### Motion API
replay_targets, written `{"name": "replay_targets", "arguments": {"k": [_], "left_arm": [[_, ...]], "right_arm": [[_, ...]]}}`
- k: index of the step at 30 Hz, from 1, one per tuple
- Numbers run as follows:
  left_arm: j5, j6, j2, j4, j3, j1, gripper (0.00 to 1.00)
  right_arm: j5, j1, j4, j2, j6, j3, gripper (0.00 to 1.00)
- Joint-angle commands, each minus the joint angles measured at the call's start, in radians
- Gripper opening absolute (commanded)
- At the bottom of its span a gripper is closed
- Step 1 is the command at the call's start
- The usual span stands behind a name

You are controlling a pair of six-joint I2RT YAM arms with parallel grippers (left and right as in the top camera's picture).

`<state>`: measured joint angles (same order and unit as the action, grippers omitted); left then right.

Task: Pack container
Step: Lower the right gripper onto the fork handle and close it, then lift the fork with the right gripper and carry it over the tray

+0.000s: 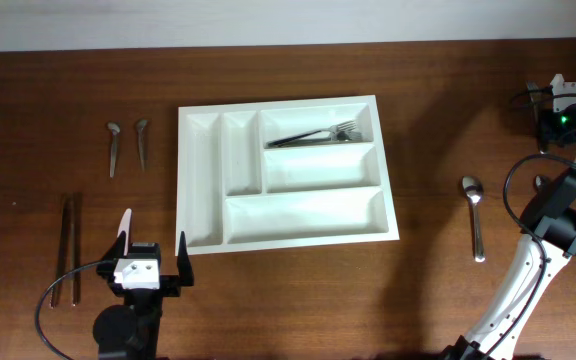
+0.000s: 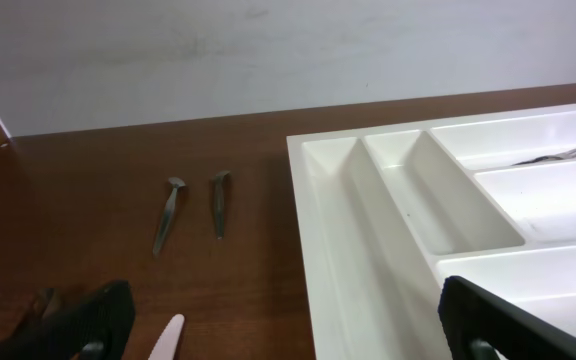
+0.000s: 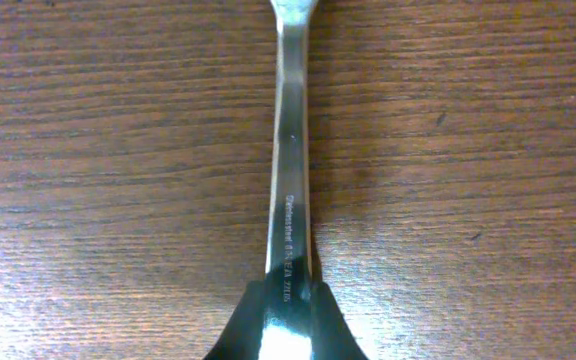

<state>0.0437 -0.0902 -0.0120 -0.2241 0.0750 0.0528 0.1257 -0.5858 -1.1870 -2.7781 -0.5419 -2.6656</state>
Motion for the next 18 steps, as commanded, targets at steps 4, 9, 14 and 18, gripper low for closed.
{"name": "replay_targets", "arguments": {"k": [4, 9, 14, 18], "left_arm": [[-0.010, -0.016, 0.007, 0.000, -0.006, 0.002, 0.99], [-0.011, -0.016, 0.007, 0.000, -0.006, 0.002, 0.99], [-0.011, -0.016, 0.007, 0.000, -0.006, 0.002, 0.99], [-0.010, -0.016, 0.007, 0.000, -0.006, 0.002, 0.99]], "right_arm": [[-0.001, 0.008, -0.039, -0.039, 0.008, -0.032, 0.04], [0.003, 0.019, -0.055, -0.035, 0.028, -0.106, 0.04], [0.004, 0.039, -0.087, -0.035, 0.059, -0.173, 0.04], [0.003, 0.057, -0.115, -0.035, 0.098, -0.225, 0.04]]}}
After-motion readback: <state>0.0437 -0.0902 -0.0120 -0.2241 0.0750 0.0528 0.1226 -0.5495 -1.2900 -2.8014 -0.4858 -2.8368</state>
